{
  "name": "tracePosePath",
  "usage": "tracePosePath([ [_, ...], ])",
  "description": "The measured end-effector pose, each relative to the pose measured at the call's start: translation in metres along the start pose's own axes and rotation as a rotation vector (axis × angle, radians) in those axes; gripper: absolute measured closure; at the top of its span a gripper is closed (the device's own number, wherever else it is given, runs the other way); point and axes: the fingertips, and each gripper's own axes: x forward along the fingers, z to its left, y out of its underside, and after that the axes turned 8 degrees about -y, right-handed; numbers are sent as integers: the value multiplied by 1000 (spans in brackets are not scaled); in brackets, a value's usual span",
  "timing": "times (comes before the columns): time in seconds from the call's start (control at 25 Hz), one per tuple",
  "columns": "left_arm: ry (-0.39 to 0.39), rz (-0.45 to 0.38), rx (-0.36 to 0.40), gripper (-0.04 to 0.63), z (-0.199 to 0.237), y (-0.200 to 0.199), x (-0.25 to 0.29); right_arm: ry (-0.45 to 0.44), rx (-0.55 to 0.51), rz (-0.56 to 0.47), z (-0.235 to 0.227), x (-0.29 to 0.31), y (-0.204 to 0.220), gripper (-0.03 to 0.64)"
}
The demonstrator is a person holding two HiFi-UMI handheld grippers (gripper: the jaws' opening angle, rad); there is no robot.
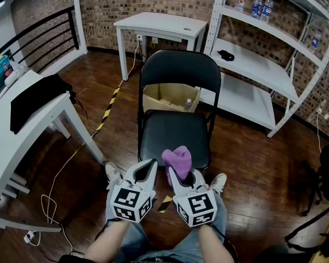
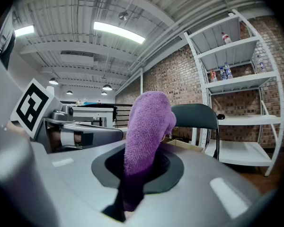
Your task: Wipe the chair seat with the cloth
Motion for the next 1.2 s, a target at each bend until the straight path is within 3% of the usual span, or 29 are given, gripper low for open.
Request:
tracePosePath([
  [0.56, -15, 16, 24, 591, 32, -9, 78, -23, -24, 29, -53, 66, -7, 574],
  [1.2, -43, 43, 31, 591, 83, -11, 131, -64, -41, 66, -83, 141, -6, 574],
])
